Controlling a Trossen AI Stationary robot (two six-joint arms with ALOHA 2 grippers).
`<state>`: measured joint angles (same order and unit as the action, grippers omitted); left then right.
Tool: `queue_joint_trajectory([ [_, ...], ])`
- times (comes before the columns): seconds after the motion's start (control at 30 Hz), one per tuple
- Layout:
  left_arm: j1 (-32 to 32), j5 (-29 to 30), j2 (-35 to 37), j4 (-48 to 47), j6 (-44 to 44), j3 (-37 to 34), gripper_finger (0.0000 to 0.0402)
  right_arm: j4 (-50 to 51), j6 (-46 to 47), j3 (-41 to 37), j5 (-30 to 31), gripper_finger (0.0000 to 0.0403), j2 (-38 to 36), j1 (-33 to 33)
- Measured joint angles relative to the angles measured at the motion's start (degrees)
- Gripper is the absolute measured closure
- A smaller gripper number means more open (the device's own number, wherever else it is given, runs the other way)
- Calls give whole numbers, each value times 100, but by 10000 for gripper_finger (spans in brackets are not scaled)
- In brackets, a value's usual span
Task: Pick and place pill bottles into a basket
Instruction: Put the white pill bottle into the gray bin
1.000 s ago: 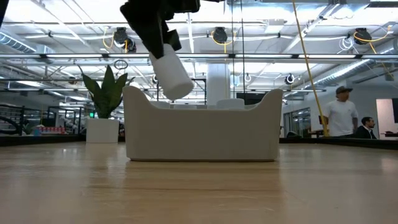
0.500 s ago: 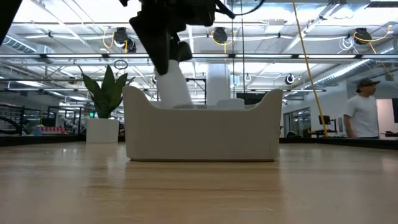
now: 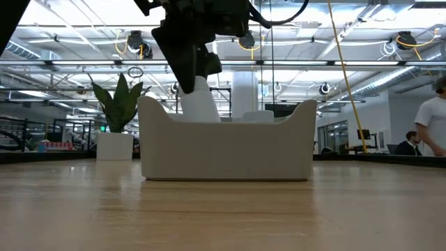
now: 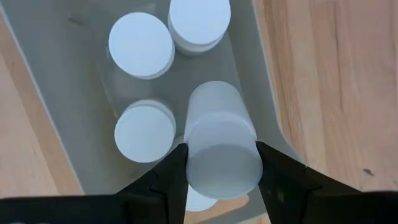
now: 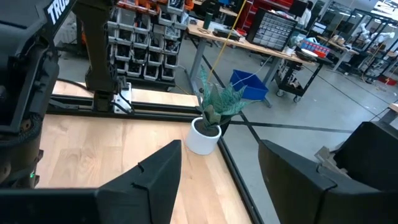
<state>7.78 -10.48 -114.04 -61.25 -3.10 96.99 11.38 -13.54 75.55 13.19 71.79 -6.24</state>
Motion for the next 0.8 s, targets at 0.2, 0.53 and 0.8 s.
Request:
queue_joint_trajectory([
  [0.2, 14, 0, 0, 15, -21, 0, 239, -38, 0, 0, 0, 195, 0, 0],
  [0.53, 14, 0, 0, 118, -74, 0, 239, -42, 0, 0, 0, 195, 0, 0],
  [0.8, -4, 0, -304, 112, -120, -2, 239, -75, -1, 0, 0, 195, 0, 0],
])
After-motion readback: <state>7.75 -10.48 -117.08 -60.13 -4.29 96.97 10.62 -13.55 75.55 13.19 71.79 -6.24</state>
